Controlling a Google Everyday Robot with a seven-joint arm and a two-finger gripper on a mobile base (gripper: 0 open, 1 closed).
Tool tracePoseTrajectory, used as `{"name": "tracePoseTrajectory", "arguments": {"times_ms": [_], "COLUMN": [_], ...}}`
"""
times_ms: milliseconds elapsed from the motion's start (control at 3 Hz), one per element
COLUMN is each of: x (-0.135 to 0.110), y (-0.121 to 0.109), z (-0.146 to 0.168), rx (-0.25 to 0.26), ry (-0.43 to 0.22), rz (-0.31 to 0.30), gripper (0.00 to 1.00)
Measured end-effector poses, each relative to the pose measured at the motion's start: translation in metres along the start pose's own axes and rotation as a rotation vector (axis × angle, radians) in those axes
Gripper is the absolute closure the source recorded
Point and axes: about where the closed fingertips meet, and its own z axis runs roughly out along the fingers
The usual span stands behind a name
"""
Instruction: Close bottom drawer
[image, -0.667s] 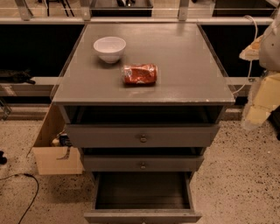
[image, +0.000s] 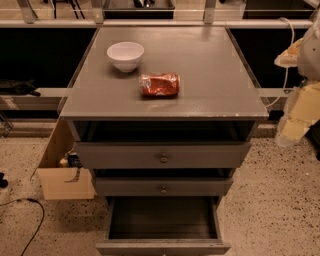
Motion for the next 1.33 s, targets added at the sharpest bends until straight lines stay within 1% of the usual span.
{"name": "tracePoseTrajectory", "arguments": {"times_ms": [333,667,1000,1333], "x": [0.008,0.023,0.04,0.051], "y": [0.009,0.036,0.094,0.119], "z": [0.019,0.069,0.127,0.128], "rx": [-0.038,-0.101,-0.206,-0.236], "ry": [-0.075,-0.236,-0.4,-0.475], "rz": [0.055,0.136,0.224,0.311], "gripper": [0.0,0.0,0.0,0.0]}}
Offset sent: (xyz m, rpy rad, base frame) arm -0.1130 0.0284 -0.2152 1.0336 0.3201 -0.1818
